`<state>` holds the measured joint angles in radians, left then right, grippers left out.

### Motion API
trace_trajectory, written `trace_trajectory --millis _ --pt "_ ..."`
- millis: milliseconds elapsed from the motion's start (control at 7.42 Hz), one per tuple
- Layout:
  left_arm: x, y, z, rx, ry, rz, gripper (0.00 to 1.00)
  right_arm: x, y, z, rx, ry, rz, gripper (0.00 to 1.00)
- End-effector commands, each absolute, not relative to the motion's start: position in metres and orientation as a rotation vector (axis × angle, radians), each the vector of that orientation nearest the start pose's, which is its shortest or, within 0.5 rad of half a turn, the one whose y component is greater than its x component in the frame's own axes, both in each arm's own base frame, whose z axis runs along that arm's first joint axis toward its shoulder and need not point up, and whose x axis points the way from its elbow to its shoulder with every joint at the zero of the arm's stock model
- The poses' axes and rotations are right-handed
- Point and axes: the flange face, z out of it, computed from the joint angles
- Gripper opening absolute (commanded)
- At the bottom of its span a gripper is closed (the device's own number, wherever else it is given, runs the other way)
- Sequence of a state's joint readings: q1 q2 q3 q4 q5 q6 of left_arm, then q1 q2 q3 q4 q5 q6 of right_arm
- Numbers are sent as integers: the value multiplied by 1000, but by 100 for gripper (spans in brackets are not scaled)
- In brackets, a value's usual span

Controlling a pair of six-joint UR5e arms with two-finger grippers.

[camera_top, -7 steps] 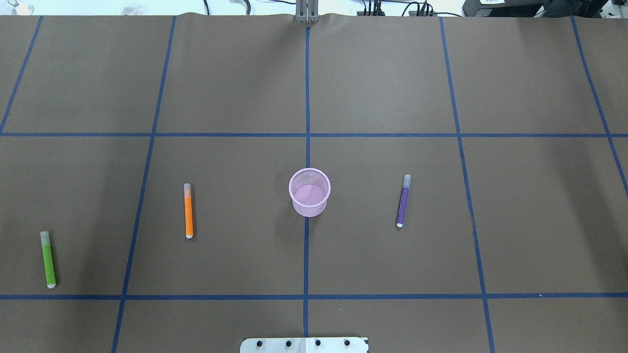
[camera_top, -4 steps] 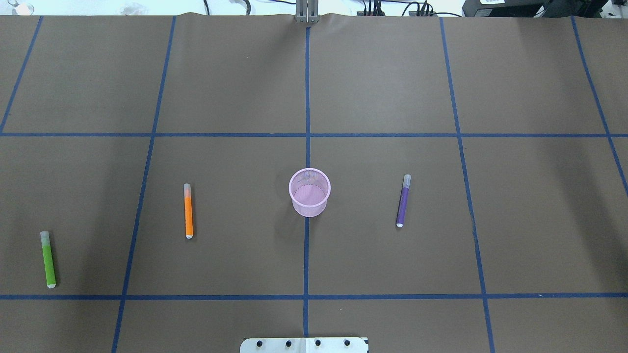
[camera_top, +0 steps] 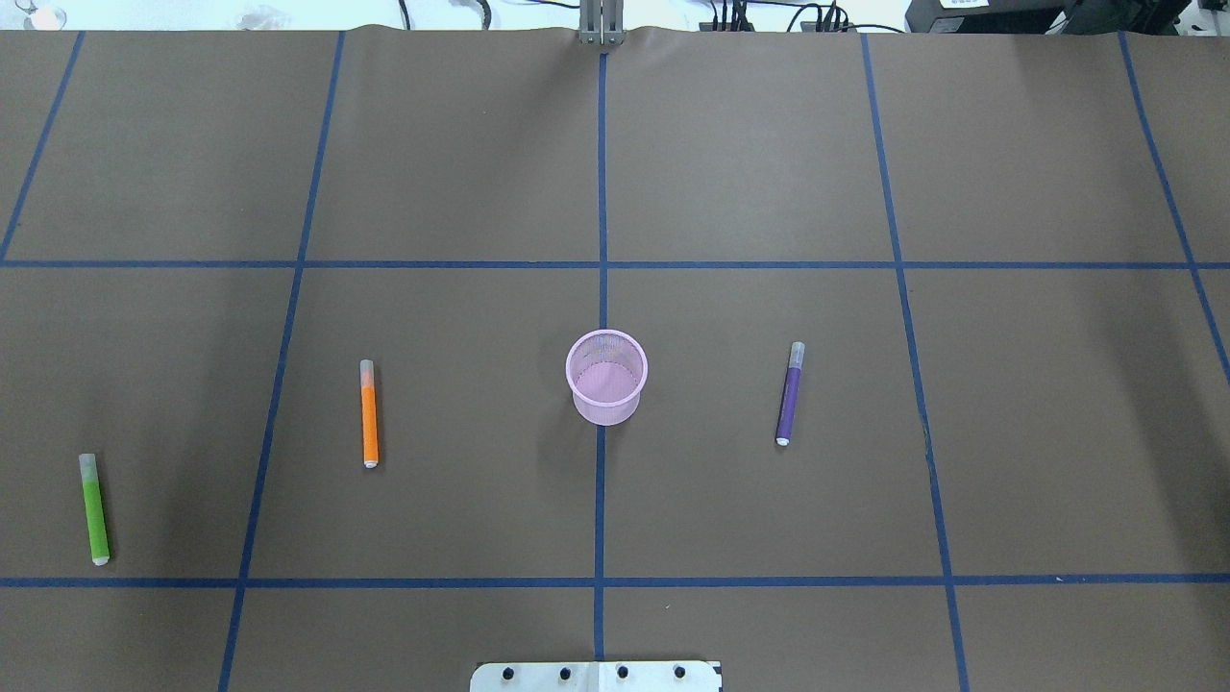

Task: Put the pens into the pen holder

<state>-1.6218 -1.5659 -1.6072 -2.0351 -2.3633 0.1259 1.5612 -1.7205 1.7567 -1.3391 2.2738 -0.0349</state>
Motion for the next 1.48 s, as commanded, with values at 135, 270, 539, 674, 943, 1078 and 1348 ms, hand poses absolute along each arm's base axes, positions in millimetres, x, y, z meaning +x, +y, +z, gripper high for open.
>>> trace_trajectory --millis 135,270,539,674,943,1078,1348 --pt "-88 -507 589 544 736 266 100 63 -409 745 258 -724 -72 99" --pt "-88 -507 588 553 735 269 100 57 -405 759 266 -743 19 97" --pt "-88 -506 588 568 733 274 100 20 -403 781 229 -732 -22 90" --pt "-88 -506 588 569 732 276 100 13 -402 784 218 -730 -36 83" --pt "-88 -506 587 577 731 279 100 3 -400 794 191 -723 -56 70" --pt "-88 -506 587 583 730 282 100 -3 -402 793 191 -722 -70 63" --pt "-88 -506 587 583 730 282 100 -9 -406 801 174 -719 -80 59"
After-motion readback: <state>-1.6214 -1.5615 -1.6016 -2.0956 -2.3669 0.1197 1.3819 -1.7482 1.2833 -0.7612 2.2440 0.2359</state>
